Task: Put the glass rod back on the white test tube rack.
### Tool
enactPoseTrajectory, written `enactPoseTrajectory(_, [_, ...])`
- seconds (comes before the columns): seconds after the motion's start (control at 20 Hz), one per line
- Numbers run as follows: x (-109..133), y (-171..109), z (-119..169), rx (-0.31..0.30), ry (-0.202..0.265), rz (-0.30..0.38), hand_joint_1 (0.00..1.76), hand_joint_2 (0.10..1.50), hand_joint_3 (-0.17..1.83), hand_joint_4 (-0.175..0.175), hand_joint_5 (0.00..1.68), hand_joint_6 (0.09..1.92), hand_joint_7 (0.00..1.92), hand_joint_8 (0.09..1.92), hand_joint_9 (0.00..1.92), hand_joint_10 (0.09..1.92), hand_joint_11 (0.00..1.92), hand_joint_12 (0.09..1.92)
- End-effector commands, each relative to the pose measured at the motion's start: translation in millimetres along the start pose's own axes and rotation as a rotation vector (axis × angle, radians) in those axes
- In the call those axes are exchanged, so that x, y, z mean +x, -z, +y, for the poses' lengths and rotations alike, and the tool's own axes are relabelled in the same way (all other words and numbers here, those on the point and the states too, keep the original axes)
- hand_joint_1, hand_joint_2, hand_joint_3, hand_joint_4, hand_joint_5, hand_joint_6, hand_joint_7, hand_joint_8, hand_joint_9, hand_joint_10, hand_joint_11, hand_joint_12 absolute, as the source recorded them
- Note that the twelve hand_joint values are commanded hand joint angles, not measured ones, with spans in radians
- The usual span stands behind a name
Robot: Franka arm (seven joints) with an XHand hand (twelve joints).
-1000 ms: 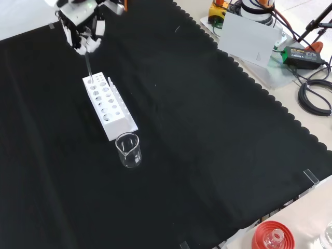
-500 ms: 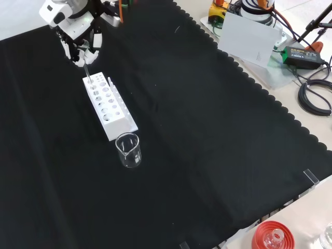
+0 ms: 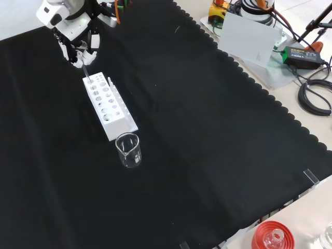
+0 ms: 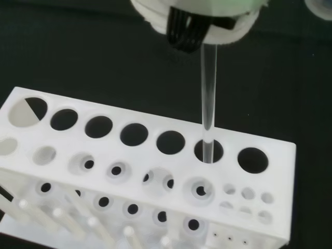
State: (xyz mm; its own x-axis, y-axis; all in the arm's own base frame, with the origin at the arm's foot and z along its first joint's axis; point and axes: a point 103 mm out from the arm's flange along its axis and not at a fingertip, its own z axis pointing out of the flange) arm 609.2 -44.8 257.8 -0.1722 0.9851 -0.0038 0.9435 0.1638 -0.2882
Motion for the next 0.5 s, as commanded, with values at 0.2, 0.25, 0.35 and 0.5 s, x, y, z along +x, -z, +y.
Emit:
enactPoseTrajectory(0.2, [-1,6,-3,0.024,-0.034,-0.011,1.32,0.75,0.52,-0.175,1.16,0.57,1.34,0.75,1.83,0.27,1.59,0.69])
enactPoseTrajectory(0.25, [-6,5,-4,0.010,-0.027,0.002,1.32,0.75,0.52,-0.175,1.15,0.57,1.34,0.75,1.83,0.27,1.59,0.69])
enactPoseTrajectory(0.35, [-13,2,-5,-0.004,-0.020,0.021,1.32,0.75,0.51,-0.175,1.14,0.61,1.35,0.71,1.81,0.26,1.60,0.69])
enactPoseTrajectory(0.5, [-17,1,-10,-0.002,-0.018,0.050,1.33,0.62,0.63,-0.175,0.97,0.76,1.37,0.50,1.80,0.20,1.69,0.59])
